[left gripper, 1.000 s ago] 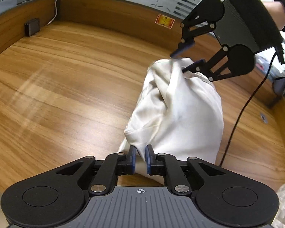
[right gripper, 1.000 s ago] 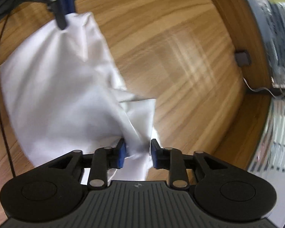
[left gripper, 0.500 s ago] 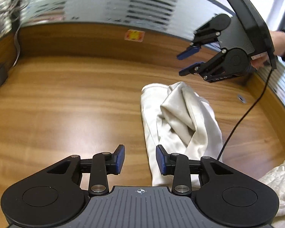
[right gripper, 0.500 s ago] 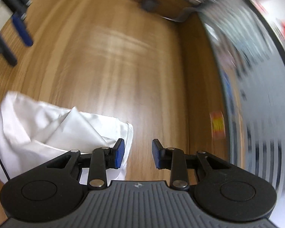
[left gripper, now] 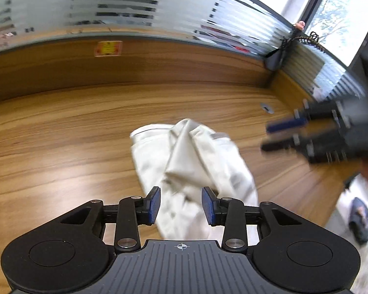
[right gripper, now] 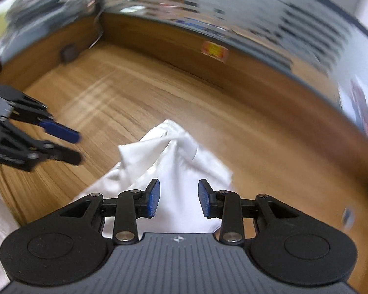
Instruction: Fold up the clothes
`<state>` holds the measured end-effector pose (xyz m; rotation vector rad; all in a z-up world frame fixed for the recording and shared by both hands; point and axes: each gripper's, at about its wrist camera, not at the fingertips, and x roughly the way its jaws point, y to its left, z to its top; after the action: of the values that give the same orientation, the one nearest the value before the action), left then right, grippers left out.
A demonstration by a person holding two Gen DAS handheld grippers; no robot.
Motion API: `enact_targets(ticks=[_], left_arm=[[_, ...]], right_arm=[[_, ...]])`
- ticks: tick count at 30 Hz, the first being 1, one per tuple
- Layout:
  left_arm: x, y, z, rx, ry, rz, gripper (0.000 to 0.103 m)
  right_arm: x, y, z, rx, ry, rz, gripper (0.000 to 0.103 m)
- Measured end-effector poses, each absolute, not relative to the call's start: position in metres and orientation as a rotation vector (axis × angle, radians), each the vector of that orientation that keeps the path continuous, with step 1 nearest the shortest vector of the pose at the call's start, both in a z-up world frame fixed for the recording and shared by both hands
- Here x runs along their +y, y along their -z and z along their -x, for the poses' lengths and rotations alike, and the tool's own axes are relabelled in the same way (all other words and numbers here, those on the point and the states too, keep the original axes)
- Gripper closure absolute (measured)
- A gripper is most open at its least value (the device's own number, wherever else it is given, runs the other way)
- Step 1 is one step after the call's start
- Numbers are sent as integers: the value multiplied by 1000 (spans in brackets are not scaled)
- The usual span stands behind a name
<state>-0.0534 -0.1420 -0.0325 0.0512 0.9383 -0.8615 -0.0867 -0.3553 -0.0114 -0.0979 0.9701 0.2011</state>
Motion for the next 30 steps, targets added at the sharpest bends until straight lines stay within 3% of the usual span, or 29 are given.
enact_targets(ticks=[13,21,22,23,24,25,30], left_arm=[[-215,48,-18,1129,946,-16,64],[-237,65,-36,1215,911,31,63],[-240,67,-36,1217,902,32,67],[-241,67,-37,1209,899,34,88],[-242,67,-37,1201,897,35,98],[-243,67,-37,1192,895,37,98],[-231,50,-35,1111,899,84,99]], right_arm=[[-322,69,131,952,11,-305,64],[-303,101,118,979,75,-364,64],[-302,104,117,986,79,-367,66],[-301,106,115,992,80,-368,72],[-301,108,114,998,75,-368,91],[-299,107,114,998,67,-362,101],[-284,84,112,966,6,-253,102]])
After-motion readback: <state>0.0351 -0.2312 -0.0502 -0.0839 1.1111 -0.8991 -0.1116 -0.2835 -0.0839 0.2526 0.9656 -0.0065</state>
